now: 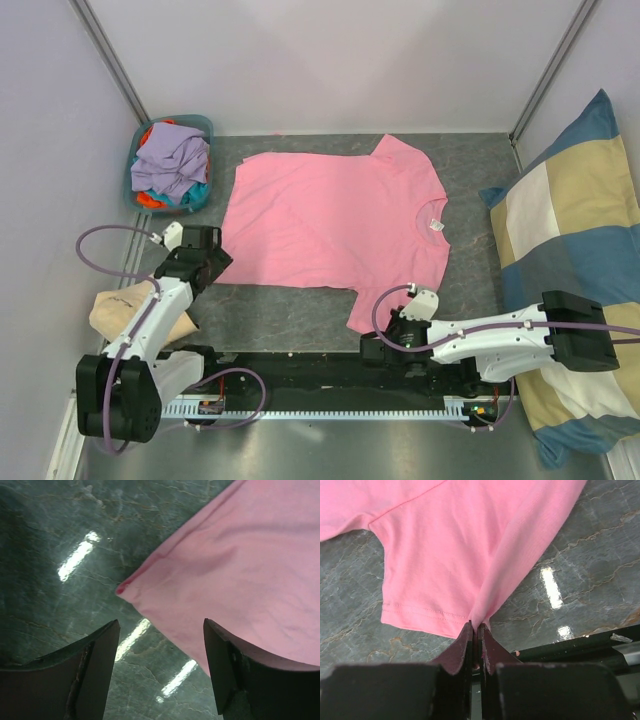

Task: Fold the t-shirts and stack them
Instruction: Flatten the tshirt out, then fold the tshirt

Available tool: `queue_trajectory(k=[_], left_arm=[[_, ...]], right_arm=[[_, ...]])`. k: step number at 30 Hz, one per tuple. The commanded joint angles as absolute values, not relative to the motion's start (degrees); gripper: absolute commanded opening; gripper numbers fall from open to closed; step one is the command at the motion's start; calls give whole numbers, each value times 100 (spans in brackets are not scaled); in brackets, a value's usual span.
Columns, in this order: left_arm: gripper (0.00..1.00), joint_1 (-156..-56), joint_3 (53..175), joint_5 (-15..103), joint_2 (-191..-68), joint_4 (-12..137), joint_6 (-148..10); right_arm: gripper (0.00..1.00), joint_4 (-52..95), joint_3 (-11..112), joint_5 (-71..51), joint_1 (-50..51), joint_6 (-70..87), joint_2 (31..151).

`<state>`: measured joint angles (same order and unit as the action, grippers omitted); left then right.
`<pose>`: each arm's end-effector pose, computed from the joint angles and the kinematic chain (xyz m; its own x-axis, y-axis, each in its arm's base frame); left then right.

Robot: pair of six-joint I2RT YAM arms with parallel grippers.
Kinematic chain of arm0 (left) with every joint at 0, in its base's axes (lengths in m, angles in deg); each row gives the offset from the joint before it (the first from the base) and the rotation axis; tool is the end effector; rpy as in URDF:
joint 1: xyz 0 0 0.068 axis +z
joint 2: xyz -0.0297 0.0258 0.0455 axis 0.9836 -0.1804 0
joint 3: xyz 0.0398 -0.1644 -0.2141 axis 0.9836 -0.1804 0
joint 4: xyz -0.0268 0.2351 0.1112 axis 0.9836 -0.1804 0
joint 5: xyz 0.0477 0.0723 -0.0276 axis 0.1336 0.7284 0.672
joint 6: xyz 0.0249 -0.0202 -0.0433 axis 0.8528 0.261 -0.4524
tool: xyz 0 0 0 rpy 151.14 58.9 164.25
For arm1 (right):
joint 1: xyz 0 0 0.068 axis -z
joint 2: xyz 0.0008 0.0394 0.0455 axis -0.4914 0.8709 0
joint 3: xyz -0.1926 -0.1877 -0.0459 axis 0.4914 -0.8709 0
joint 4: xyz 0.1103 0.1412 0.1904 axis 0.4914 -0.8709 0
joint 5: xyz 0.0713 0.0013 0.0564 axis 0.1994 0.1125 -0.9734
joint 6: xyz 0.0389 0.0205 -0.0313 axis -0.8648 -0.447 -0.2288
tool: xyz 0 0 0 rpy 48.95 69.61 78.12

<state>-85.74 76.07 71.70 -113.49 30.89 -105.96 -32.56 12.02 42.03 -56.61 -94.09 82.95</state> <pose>0.1955 -0.0092 0.2039 -0.4651 -0.6621 -0.5877 -0.6664 0.6989 -0.2599 0.0369 0.1740 0.1721 -0.6540 0.3731 -0.6581 0.3016 0.9264 0.2255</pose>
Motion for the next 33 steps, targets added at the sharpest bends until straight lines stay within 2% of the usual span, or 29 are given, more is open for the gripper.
queue_trajectory(k=[1,15,33], left_arm=[[75,-8470,7491,7485,-11683,3083,-10919],[65,-8462,7525,7634,-12159,3478,-10929],[64,-8251,7807,7678,-12739,3777,-10832]], right_arm=[[6,-3126,1142,4428,-5626,-9301,8111],[6,-3108,1097,4392,-5600,-9266,8058],[6,-3100,1036,4366,-5547,-9135,7979]])
